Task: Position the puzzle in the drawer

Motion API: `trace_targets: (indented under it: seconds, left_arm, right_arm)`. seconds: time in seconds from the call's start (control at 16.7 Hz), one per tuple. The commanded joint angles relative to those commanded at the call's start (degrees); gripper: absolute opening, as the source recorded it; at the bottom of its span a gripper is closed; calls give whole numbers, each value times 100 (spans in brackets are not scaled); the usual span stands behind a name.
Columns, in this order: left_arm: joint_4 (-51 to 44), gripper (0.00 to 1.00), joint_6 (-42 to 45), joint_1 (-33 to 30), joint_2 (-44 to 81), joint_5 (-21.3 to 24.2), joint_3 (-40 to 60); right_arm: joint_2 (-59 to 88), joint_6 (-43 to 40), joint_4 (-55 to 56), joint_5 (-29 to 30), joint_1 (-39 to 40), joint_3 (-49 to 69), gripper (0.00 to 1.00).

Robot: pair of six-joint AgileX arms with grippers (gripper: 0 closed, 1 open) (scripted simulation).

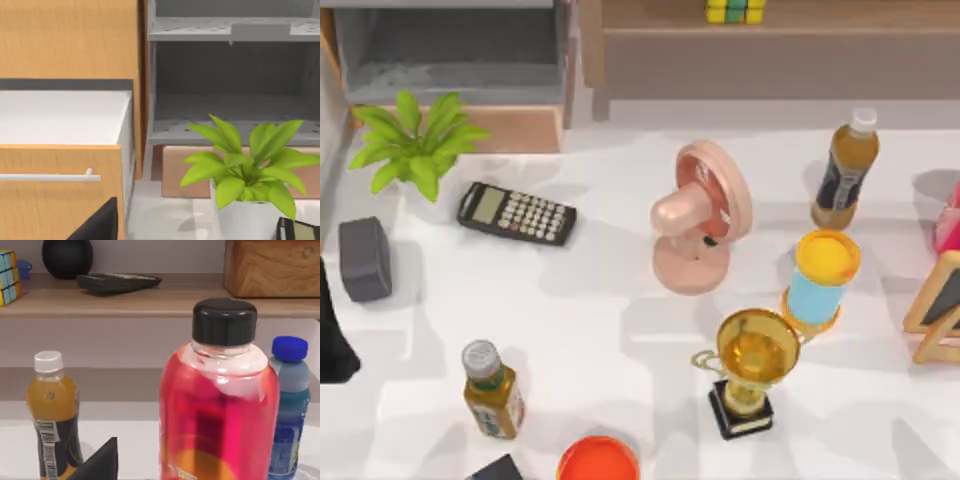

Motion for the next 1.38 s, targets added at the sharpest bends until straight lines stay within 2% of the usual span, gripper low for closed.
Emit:
trace_targets:
  seconds: [0.24,0.54,0.78,1.38]
  left_arm:
    - [71,100,1,-73,172,-71,150]
    - [633,100,12,-661,1654,-629,1327]
    - [1356,100,26,-1447,3800,-1343,2847]
    - [3387,100,66,-3679,10364,-3342,7118]
  right_arm:
    - [0,0,0,0,0,0,100]
    - [0,0,0,0,0,0,100]
    - [0,0,0,0,0,0,100]
    - [0,0,0,0,0,0,100]
